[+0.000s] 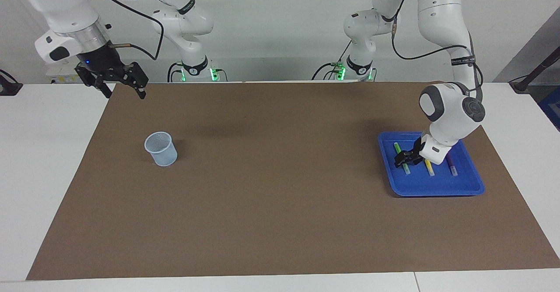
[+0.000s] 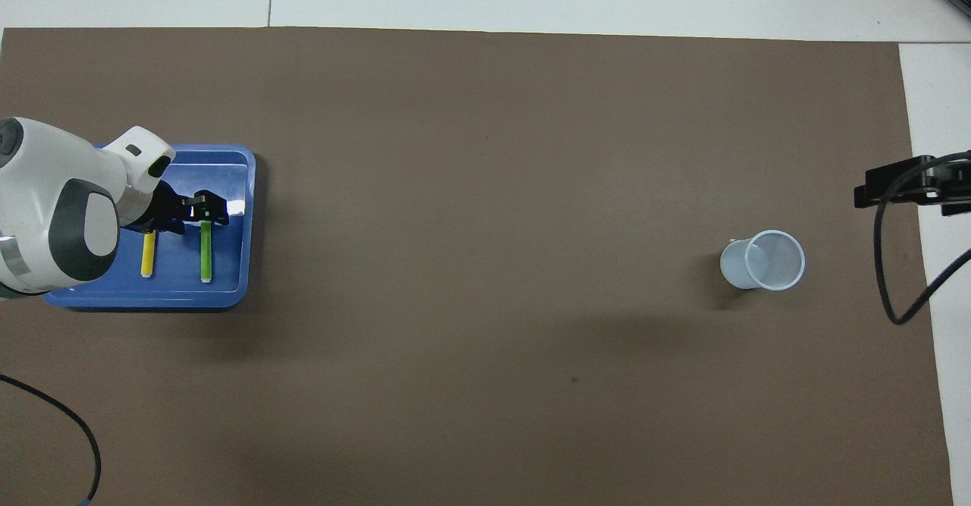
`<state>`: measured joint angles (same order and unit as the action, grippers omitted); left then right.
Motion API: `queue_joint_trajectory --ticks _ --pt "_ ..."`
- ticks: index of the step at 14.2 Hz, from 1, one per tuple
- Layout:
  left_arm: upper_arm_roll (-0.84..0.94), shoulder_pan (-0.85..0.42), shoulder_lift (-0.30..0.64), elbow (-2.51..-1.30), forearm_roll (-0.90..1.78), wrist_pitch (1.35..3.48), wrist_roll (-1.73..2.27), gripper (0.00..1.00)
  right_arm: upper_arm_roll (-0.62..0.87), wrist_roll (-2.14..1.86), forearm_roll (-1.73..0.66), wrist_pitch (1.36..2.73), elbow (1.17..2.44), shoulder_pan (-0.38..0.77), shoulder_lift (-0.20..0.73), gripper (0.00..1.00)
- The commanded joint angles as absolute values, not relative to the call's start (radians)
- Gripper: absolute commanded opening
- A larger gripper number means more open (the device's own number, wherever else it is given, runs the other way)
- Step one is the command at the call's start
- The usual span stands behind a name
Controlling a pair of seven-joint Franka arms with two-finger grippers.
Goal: Transfer and insert pens with both arms
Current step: 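Reach the left gripper into the blue tray and grasp the green pen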
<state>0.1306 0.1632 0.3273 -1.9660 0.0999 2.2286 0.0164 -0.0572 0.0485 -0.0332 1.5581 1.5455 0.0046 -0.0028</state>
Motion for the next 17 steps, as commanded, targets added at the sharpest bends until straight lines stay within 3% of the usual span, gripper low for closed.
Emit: queue_joint_trajectory --ticks 1,4,7,9,11,17 --pt "0.127 0.161 0.336 -1.954 0.086 2.229 0.002 0.81 -0.052 0.031 -0.054 1.565 1.555 -0.008 -0.015 1.0" --pt "0.126 0.161 0.336 -1.956 0.084 2.224 -0.006 0.65 -0.052 0.031 -0.054 1.565 1.555 -0.008 -0.015 1.0" --pt "0.126 0.163 0.334 -1.956 0.084 2.214 -0.006 0.38 -0.052 0.031 -0.054 1.565 1.555 -0.008 -0.015 1.0" --pt "0.126 0.16 0.334 -1.956 0.084 2.214 -0.006 0.15 -0.052 0.031 -0.054 1.565 1.555 -0.008 -0.015 1.0" --pt "0.126 0.166 0.334 -1.956 0.084 2.214 -0.006 0.0 -0.052 0.031 -0.054 1.565 1.555 -0.008 -0.015 1.0" --pt "0.126 0.163 0.334 -1.931 0.086 2.186 0.0 0.0 -0.052 0.031 -0.054 1.565 1.555 -0.008 -0.015 1.0"
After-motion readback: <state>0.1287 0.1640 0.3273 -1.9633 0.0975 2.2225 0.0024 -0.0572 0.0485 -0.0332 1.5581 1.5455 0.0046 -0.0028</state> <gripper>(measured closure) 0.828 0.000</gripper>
